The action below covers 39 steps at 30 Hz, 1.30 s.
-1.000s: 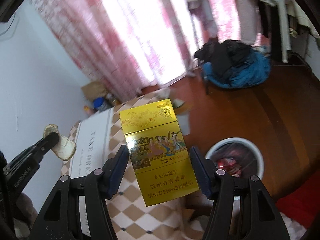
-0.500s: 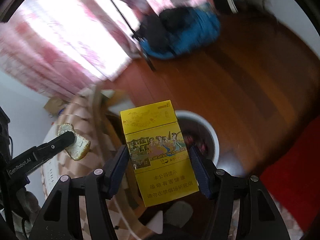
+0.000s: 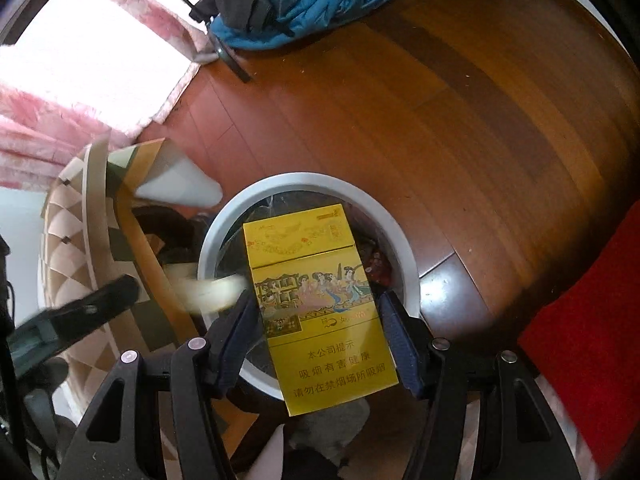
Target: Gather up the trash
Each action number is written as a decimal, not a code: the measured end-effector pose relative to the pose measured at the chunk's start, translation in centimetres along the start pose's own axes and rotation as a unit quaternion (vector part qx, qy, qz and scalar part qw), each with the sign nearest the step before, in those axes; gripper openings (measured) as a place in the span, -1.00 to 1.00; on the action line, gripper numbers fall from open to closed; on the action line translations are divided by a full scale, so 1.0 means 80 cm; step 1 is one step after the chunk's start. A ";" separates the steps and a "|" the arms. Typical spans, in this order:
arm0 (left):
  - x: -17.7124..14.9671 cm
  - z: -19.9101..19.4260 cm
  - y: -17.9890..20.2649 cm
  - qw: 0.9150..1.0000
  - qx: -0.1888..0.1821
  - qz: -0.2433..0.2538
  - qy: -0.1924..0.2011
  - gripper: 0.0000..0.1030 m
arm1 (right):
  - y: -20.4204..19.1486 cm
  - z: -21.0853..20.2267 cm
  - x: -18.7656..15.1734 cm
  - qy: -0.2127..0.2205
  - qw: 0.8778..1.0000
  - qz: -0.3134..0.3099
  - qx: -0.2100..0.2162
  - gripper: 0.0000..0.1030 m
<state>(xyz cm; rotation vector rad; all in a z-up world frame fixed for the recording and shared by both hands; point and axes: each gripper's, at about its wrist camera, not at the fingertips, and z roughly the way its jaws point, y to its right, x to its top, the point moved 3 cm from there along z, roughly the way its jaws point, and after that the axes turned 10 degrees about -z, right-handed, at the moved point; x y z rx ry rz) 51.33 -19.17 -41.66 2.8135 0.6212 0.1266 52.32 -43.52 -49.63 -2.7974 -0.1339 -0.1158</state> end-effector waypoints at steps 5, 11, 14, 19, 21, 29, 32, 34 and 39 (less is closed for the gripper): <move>-0.014 -0.031 -0.012 0.998 0.052 0.022 0.035 0.93 | -0.007 -0.007 -0.008 -0.003 0.999 -0.005 -0.034 1.00; -0.045 -0.068 -0.012 0.993 0.090 0.049 0.062 0.95 | -0.018 -0.047 -0.032 -0.010 0.997 -0.019 -0.076 1.00; -0.061 -0.097 -0.007 0.992 0.086 0.057 0.073 0.95 | -0.018 -0.079 -0.048 -0.004 0.997 -0.018 -0.074 1.00; -0.091 -0.154 0.005 0.990 0.072 0.072 0.095 0.95 | -0.035 -0.149 -0.080 0.010 0.998 -0.021 -0.053 1.00; -0.105 -0.182 0.006 0.990 0.061 0.079 0.104 0.95 | -0.046 -0.182 -0.093 0.022 0.998 -0.028 -0.042 1.00; -0.152 -0.296 -0.002 0.985 0.008 0.089 0.146 0.95 | -0.101 -0.320 -0.144 0.088 0.994 -0.065 0.000 1.00; -0.166 -0.335 -0.002 0.982 -0.011 0.093 0.163 0.95 | -0.122 -0.365 -0.163 0.109 0.991 -0.077 0.017 1.00; -0.174 -0.358 -0.003 0.980 -0.022 0.098 0.172 0.95 | -0.135 -0.394 -0.176 0.123 0.988 -0.086 0.026 1.00; -0.199 -0.409 -0.007 0.975 -0.052 0.110 0.187 0.95 | -0.158 -0.459 -0.204 0.149 0.982 -0.102 0.048 1.00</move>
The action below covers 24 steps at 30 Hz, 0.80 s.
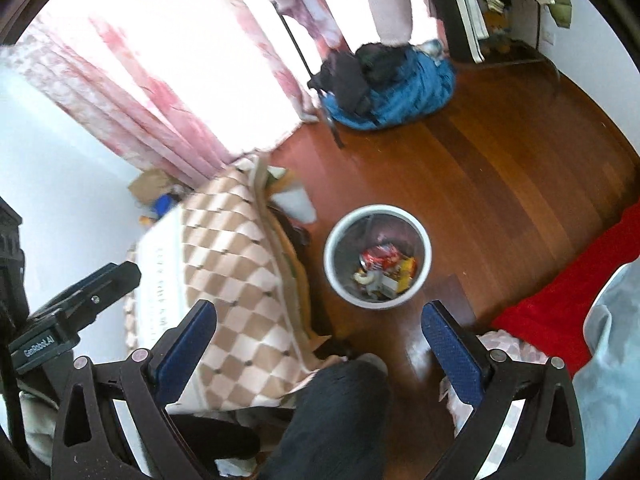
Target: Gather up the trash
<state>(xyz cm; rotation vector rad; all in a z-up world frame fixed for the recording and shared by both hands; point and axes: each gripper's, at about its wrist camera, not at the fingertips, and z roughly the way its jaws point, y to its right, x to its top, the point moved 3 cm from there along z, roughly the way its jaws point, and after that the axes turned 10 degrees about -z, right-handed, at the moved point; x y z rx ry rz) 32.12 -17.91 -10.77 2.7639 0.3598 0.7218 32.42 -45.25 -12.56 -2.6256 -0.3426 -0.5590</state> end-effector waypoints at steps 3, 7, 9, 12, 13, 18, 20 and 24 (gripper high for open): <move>-0.003 -0.026 0.002 1.000 -0.018 0.001 0.007 0.95 | -0.017 -0.037 -0.003 0.017 1.000 -0.008 0.010 1.00; -0.012 -0.051 0.004 0.999 -0.037 0.003 0.004 0.95 | -0.034 -0.070 -0.009 0.028 0.999 -0.018 0.021 1.00; -0.016 -0.060 0.006 0.999 -0.047 0.003 -0.003 0.95 | -0.043 -0.084 -0.011 0.031 0.999 -0.025 0.026 1.00; -0.022 -0.074 0.008 0.998 -0.059 0.002 -0.004 0.95 | -0.054 -0.094 -0.017 0.029 0.999 -0.029 0.036 1.00; -0.023 -0.077 0.009 0.998 -0.061 0.003 -0.004 0.95 | -0.058 -0.098 -0.019 0.028 0.998 -0.032 0.039 1.00; -0.029 -0.087 0.008 0.997 -0.074 -0.002 -0.008 0.95 | -0.069 -0.103 -0.025 0.025 0.998 -0.035 0.051 1.00; -0.029 -0.088 0.008 0.997 -0.077 -0.004 -0.007 0.95 | -0.072 -0.104 -0.027 0.022 0.998 -0.034 0.056 1.00; -0.030 -0.090 0.005 0.997 -0.080 -0.003 -0.009 0.95 | -0.075 -0.105 -0.028 0.020 0.997 -0.038 0.058 1.00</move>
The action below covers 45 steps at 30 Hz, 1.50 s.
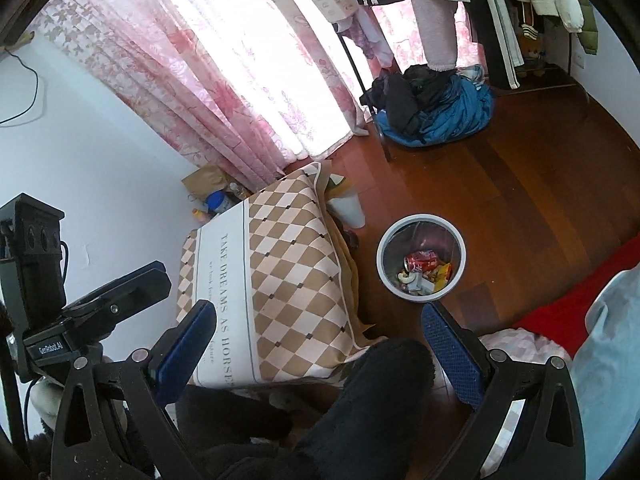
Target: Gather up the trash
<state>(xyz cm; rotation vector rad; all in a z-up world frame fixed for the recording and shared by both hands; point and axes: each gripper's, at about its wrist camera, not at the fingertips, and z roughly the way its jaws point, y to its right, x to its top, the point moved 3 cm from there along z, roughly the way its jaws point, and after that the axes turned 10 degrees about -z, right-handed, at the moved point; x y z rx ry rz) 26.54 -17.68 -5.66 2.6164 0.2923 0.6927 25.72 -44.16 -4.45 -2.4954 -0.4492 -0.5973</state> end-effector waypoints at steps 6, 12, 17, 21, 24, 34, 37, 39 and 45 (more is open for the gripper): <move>-0.003 -0.003 0.005 1.000 -0.003 0.000 0.003 0.95 | 0.000 -0.002 0.001 0.000 1.000 0.000 0.000 1.00; -0.005 -0.004 0.005 1.000 -0.004 -0.002 0.005 1.00 | 0.000 -0.005 0.001 -0.001 1.000 -0.003 -0.003 1.00; -0.008 -0.005 0.003 1.000 -0.006 -0.002 0.004 1.00 | 0.002 -0.007 0.002 -0.002 1.000 -0.005 -0.004 1.00; -0.010 -0.006 0.002 1.000 -0.008 -0.001 0.004 1.00 | 0.004 -0.014 0.000 -0.004 1.000 -0.008 -0.005 1.00; -0.012 -0.009 0.003 1.000 -0.009 0.000 0.006 1.00 | 0.004 -0.016 0.001 -0.003 1.000 -0.010 -0.008 1.00; -0.011 -0.010 0.006 1.000 -0.013 -0.002 0.005 1.00 | -0.003 -0.023 0.000 0.002 1.000 -0.017 -0.013 1.00; -0.013 -0.013 0.010 1.000 -0.013 -0.001 0.006 1.00 | -0.004 -0.025 0.000 0.003 1.000 -0.020 -0.016 1.00; -0.012 -0.012 0.009 1.000 -0.012 -0.002 0.007 1.00 | -0.004 -0.026 0.001 0.003 1.000 -0.020 -0.014 1.00; -0.013 -0.013 0.009 1.000 -0.012 -0.002 0.009 1.00 | -0.007 -0.029 0.003 0.004 1.000 -0.026 -0.015 1.00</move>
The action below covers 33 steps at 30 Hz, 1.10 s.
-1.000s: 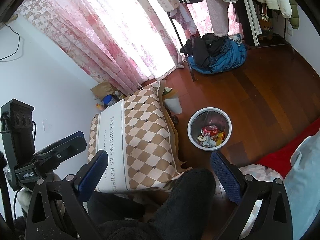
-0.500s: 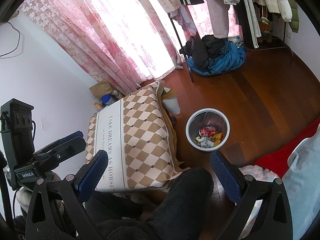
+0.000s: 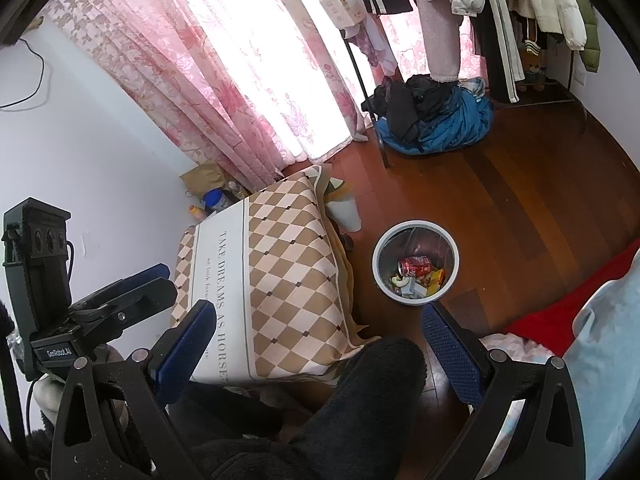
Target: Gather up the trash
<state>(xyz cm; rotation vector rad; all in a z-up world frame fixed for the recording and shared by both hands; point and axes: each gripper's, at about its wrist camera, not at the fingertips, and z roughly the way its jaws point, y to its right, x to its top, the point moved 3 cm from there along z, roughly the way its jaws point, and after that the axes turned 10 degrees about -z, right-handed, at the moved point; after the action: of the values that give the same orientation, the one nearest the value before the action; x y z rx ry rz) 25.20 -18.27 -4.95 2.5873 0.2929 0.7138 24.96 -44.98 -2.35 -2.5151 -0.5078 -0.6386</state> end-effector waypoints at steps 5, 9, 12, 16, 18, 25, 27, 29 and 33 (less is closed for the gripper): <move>0.002 -0.008 0.001 1.000 -0.001 -0.002 0.003 1.00 | -0.004 0.001 0.002 0.004 1.000 -0.006 -0.004 1.00; 0.002 -0.010 0.000 1.000 -0.001 -0.003 0.004 1.00 | -0.004 0.002 0.002 0.003 1.000 -0.007 -0.002 1.00; 0.002 -0.012 -0.002 1.000 -0.002 -0.002 0.004 1.00 | -0.005 0.002 0.001 0.002 1.000 -0.008 -0.001 1.00; 0.002 -0.012 -0.002 1.000 -0.003 -0.002 0.004 1.00 | -0.006 0.003 0.002 0.003 1.000 -0.009 -0.001 1.00; 0.002 -0.011 -0.003 1.000 -0.003 -0.002 0.003 1.00 | -0.006 0.003 0.001 0.002 1.000 -0.010 0.000 1.00; 0.001 -0.012 -0.006 1.000 -0.003 -0.001 0.004 1.00 | -0.005 0.001 0.002 0.002 1.000 -0.018 0.003 1.00; 0.002 -0.013 -0.006 1.000 -0.003 -0.002 0.004 1.00 | -0.006 0.002 0.002 0.002 1.000 -0.016 0.003 1.00; 0.001 -0.013 -0.007 1.000 -0.004 -0.001 0.004 1.00 | -0.007 0.001 0.003 0.002 1.000 -0.017 0.003 1.00; 0.001 -0.013 -0.007 1.000 -0.005 0.001 0.003 1.00 | -0.007 0.001 0.004 0.002 1.000 -0.019 0.002 1.00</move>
<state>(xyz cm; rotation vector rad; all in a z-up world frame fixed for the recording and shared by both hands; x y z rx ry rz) 24.67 -17.33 -4.36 2.5768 0.2894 0.7229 24.95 -44.43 -2.04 -2.5047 -0.5552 -0.6547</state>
